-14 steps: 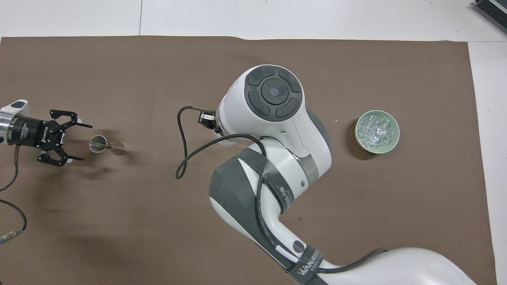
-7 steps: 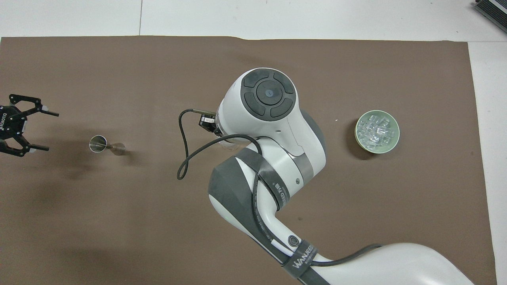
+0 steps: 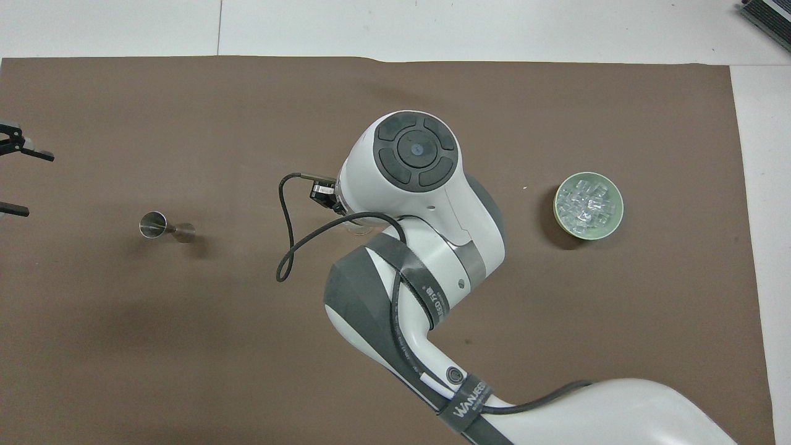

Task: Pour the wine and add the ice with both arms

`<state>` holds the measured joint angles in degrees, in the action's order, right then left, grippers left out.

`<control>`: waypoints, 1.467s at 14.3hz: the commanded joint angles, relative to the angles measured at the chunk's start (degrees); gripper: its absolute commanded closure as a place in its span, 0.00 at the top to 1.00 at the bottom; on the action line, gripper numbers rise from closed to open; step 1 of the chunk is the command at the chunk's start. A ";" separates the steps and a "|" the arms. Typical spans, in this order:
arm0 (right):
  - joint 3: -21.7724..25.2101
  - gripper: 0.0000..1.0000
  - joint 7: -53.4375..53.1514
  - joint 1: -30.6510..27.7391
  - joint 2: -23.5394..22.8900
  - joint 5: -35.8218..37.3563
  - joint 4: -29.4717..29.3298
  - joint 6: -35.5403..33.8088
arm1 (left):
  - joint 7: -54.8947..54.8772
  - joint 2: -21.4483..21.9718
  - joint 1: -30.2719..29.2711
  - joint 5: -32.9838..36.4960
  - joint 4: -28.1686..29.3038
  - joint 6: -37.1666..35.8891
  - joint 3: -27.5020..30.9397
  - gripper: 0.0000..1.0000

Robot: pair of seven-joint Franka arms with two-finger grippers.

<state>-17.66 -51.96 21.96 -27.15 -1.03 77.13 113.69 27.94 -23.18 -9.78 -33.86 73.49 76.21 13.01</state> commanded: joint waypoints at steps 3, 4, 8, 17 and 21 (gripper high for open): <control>-0.71 0.00 0.37 -0.69 0.16 -1.00 1.09 1.44 | -4.38 6.73 0.99 5.81 1.04 0.60 -0.18 1.00; -0.71 0.00 0.37 -0.69 0.25 -1.00 1.09 1.36 | -5.08 7.79 1.68 6.86 1.13 0.51 -0.27 1.00; -0.71 0.06 0.37 -0.69 0.16 -0.91 1.00 1.36 | -8.16 11.40 2.04 9.24 1.04 -1.59 -0.53 1.00; -0.71 0.22 0.37 -0.69 0.25 -0.82 1.00 1.36 | -18.50 16.76 3.36 22.68 -3.44 -5.64 -9.04 1.00; -0.71 0.23 0.37 -0.69 0.16 -0.73 0.92 1.36 | -25.03 19.14 6.86 28.13 -3.00 -6.17 -11.87 1.00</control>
<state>-17.66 -51.96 21.96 -27.15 -1.03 77.13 113.71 5.64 -5.01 -5.67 -9.14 70.28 71.05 1.12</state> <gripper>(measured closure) 0.758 0.000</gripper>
